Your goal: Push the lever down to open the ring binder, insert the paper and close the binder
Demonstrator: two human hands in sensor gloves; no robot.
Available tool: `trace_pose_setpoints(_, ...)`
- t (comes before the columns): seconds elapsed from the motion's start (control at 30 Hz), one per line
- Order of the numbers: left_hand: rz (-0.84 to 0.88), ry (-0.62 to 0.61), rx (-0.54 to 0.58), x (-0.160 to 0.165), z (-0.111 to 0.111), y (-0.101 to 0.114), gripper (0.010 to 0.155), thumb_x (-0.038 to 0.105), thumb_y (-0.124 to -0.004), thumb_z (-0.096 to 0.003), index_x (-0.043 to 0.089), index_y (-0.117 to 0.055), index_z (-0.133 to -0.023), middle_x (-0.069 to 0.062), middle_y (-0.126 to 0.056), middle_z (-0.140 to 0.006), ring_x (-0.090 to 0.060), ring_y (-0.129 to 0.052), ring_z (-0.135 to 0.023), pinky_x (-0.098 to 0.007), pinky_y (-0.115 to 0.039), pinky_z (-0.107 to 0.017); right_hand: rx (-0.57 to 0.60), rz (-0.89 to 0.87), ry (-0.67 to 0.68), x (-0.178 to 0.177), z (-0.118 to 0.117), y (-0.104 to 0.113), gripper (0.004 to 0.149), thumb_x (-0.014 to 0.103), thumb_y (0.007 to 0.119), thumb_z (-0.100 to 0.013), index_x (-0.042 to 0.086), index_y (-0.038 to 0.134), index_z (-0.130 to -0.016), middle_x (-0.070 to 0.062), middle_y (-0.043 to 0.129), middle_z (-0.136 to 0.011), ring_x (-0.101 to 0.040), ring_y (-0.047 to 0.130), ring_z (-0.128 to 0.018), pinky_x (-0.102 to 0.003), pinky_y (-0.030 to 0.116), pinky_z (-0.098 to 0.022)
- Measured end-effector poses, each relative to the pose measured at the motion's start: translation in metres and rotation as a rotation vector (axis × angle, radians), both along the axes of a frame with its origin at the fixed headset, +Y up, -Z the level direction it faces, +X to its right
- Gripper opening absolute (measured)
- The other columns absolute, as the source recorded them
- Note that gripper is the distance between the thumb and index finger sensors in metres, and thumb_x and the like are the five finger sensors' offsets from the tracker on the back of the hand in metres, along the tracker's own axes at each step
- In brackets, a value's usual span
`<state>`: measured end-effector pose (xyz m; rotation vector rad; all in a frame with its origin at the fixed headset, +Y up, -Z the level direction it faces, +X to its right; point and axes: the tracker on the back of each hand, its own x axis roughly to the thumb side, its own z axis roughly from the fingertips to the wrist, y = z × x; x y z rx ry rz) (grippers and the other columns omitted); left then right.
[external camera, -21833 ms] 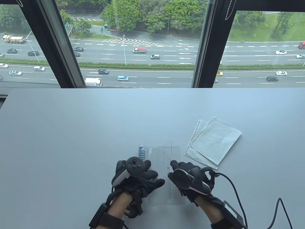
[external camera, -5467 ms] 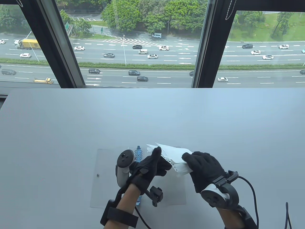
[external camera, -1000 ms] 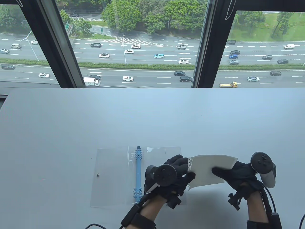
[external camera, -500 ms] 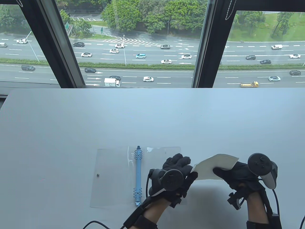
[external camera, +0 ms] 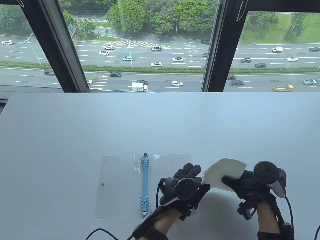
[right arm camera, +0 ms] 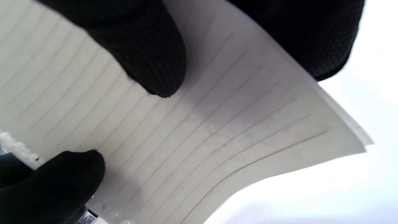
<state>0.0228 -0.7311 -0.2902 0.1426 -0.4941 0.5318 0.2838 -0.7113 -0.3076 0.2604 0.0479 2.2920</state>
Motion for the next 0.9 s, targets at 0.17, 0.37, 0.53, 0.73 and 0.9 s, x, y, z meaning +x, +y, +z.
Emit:
trace_pose_setpoints(0.17, -0.049, -0.005, -0.02, 0.0, -0.002, -0.006, 0.054, 0.057, -0.083, -0.041, 0.015, -0.102, -0.068, -0.005, -0.079, -0.105, -0.039, -0.062, -0.1, -0.059, -0.06, -0.066, -0.121, 0.072, 0.035, 0.001, -0.004, -0.012, 0.039, 0.031, 0.094, -0.044, 0.021, 0.092, -0.082, -0.007, 0.101, -0.077, -0.035, 0.103, -0.064, -0.053, 0.082, -0.049)
trace_pose_setpoints(0.37, 0.002, -0.015, -0.041, -0.007, -0.001, -0.004, 0.048, 0.054, -0.085, -0.0407, 0.018, -0.102, -0.068, -0.003, -0.079, -0.105, -0.038, -0.062, -0.101, -0.059, -0.06, -0.067, -0.125, 0.08, 0.016, 0.007, -0.003, -0.008, 0.038, 0.031, 0.094, -0.044, 0.022, 0.093, -0.081, -0.007, 0.101, -0.077, -0.036, 0.102, -0.065, -0.054, 0.081, -0.05)
trace_pose_setpoints(0.53, -0.018, -0.004, -0.017, -0.006, -0.002, -0.006, 0.042, 0.05, -0.089, -0.0395, 0.019, -0.101, -0.066, -0.001, -0.081, -0.103, -0.037, -0.063, -0.1, -0.059, -0.059, -0.067, -0.173, 0.071, 0.039, 0.006, -0.003, -0.012, 0.04, 0.03, 0.093, -0.045, 0.021, 0.091, -0.084, -0.008, 0.1, -0.079, -0.036, 0.101, -0.067, -0.054, 0.081, -0.051)
trace_pose_setpoints(0.73, 0.029, 0.014, 0.027, -0.01, -0.002, -0.002, 0.042, 0.051, -0.09, -0.0387, 0.02, -0.1, -0.065, 0.0, -0.083, -0.101, -0.036, -0.066, -0.099, -0.059, -0.06, -0.067, -0.137, 0.031, 0.038, 0.008, -0.003, -0.009, 0.038, 0.03, 0.093, -0.045, 0.022, 0.092, -0.082, -0.007, 0.1, -0.079, -0.036, 0.102, -0.067, -0.054, 0.081, -0.05)
trace_pose_setpoints(0.9, 0.024, 0.006, 0.028, -0.01, -0.001, -0.001, 0.052, 0.058, -0.085, -0.0392, 0.021, -0.098, -0.074, -0.002, -0.081, -0.103, -0.037, -0.063, -0.1, -0.059, -0.059, -0.067, -0.145, -0.006, 0.054, 0.009, -0.004, -0.013, 0.037, 0.029, 0.091, -0.046, 0.024, 0.093, -0.082, -0.006, 0.1, -0.079, -0.035, 0.101, -0.067, -0.054, 0.081, -0.051)
